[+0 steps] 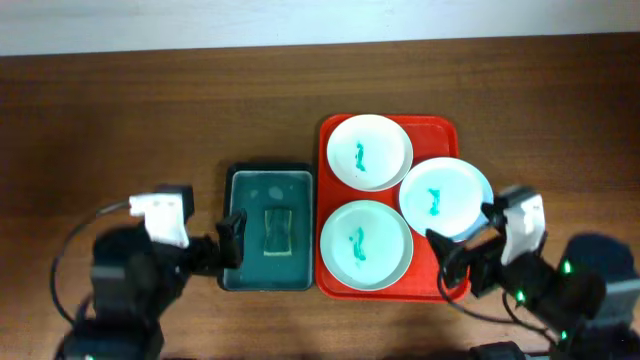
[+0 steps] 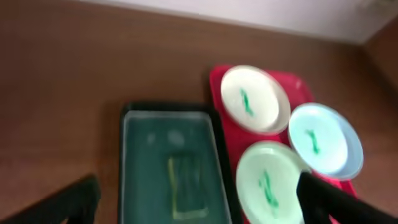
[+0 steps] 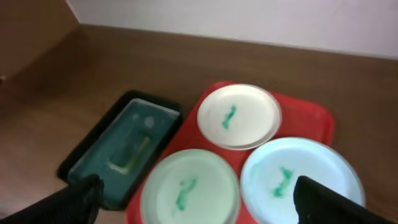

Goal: Clean dirty plates on tray and stack at the side
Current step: 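Move left gripper to the sponge and right gripper to the pale green plate, then grasp the sponge with the left gripper and the plate rim with the right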

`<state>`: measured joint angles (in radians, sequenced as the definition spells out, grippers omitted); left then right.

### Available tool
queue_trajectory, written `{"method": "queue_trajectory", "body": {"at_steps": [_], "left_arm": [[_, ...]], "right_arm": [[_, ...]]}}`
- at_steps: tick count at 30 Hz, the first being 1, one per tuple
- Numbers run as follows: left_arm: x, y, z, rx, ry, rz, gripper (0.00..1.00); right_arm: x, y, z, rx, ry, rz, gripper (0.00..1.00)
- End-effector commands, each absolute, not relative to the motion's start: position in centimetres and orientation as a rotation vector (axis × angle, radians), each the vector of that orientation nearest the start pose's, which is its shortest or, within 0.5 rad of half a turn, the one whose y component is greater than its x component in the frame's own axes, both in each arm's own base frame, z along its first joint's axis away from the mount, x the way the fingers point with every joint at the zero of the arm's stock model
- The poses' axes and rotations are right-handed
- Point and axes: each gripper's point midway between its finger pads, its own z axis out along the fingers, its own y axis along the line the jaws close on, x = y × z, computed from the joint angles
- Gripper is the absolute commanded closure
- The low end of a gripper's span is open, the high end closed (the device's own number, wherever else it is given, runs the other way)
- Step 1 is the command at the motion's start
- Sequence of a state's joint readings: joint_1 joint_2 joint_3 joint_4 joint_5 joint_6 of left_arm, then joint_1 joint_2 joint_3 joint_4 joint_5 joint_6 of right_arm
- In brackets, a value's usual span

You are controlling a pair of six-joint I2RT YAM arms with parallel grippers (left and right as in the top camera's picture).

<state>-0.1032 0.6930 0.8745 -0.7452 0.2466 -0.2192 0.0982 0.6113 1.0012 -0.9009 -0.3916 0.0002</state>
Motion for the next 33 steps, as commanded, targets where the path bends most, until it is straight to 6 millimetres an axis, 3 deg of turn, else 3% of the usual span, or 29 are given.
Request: {"method": "queue_trajectory", "body": {"at_steps": [1,4,5,6,7,9,10,12,16,17,18,19,22,25,27,30,33], "left_arm": [[25.7,-7.2,26.2,0.03,2.266,-0.466,0.01],[25.9,-8.6,25.3,0.058,2.324,-0.569,0.01],[25.8,-9.5,25.0,0.081,2.339,-0.631,0.01],[26.0,-9.6,24.7,0.081,2.353,-0.635,0.01],[26.2,-9.6,24.3,0.078,2.368,-0.635,0.01],[26.8,-9.4,24.0,0.07,2.374,-0.617,0.01],[27.3,-9.3,23.8,0.066,2.372,-0.608,0.21],[27.4,-9.3,22.6,0.054,2.425,-0.593,0.34],[26.8,-11.7,17.7,0.125,2.644,-0.606,0.3],[26.7,-12.1,17.0,0.14,2.671,-0.6,0.25],[26.6,-12.4,16.4,0.151,2.701,-0.609,0.11],[26.5,-12.7,16.3,0.154,2.706,-0.632,0.0],[26.6,-12.4,16.2,0.218,2.697,-0.594,0.09],[26.8,-11.5,15.6,0.206,2.713,-0.486,0.12],[26.7,-11.7,14.7,0.238,2.742,-0.436,0.16],[26.5,-12.2,12.3,0.293,2.818,-0.333,0.23],[27.2,-12.3,8.2,0.195,2.933,-0.255,0.29]], "right_arm": [[20.4,11.1,29.2,-0.373,2.12,0.675,0.02],[20.7,11.3,25.9,-0.288,2.311,0.746,0.02],[21.0,9.2,22.3,-0.065,2.521,0.645,0.02],[20.8,7.8,19.9,0.068,2.653,0.551,0.04],[20.6,7.5,18.5,0.105,2.734,0.527,0.16],[20.6,8.0,15.8,0.129,2.849,0.566,0.29],[20.5,8.2,14.0,0.148,2.915,0.576,0.43],[20.2,8.1,11.4,0.181,3.014,0.568,0.49],[20.8,8.2,5.9,0.301,3.063,0.566,0.54],[21.0,8.2,4.7,0.32,3.056,0.571,0.54],[21.4,8.4,3.4,0.28,3.027,0.573,0.54],[21.8,8.7,2.7,0.255,2.999,0.578,0.57],[22.8,8.3,1.1,0.242,2.968,0.41,0.63],[24.0,9.9,0.6,0.152,2.934,0.427,0.71],[23.9,9.8,0.0,0.16,2.951,0.408,0.76],[23.8,9.6,-0.1,0.166,2.955,0.396,0.59],[23.6,9.6,-0.1,0.168,2.965,0.392,0.58]]}}
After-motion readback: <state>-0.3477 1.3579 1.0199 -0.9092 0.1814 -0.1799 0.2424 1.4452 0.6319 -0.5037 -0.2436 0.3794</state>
